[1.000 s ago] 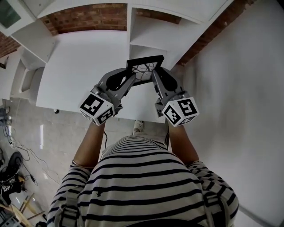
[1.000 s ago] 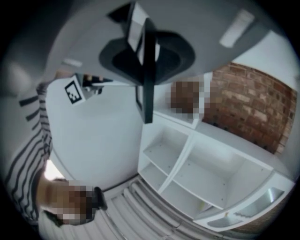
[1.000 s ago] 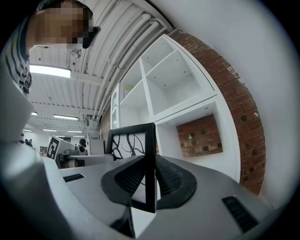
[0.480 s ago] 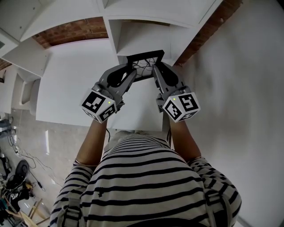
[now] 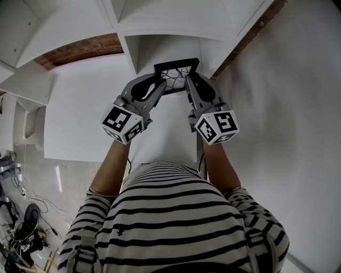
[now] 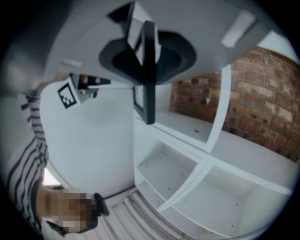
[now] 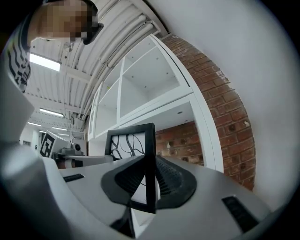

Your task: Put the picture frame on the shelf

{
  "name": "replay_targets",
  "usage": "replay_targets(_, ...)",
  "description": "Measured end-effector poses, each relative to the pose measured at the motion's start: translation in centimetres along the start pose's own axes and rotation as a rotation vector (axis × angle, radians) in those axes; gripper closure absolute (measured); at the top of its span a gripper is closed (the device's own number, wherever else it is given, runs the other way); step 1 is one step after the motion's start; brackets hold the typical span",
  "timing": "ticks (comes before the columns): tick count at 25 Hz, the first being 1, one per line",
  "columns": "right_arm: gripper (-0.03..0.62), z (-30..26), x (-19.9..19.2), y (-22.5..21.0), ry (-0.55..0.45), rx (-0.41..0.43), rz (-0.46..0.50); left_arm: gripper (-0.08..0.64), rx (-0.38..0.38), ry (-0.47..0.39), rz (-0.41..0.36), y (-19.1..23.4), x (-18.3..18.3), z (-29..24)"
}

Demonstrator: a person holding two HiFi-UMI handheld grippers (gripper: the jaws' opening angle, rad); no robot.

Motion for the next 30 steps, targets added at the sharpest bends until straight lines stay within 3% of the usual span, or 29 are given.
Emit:
replay_targets(11,0.528,-2.7,-0.7,-1.9,-0.022,-0.084,0.054,0.466,0.010,0.056,-0.028,3.0,-1.0,-2.7)
replay_targets(21,0.528,-4.7,-1.7,-4.2,-0.048,-0.159,0.114,0.465,0.126,0.107,-0.062,5.4,-1.8,-5.4)
replay_targets(30,0.528,-6.0,-3.9,-5.2,-0.033,-0.169,0.120,0.465,0.242,0.167,-0.117,6.7,-3.5,-6.7)
Point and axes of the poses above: the fingertips, and each gripper's own axes: z backward along the fingers, y to its left, x out of its top, the point moved 5 cm from there along z, backward along the fingers, and after that the axes turned 4 degrees about -y, right-handed, at the moved point
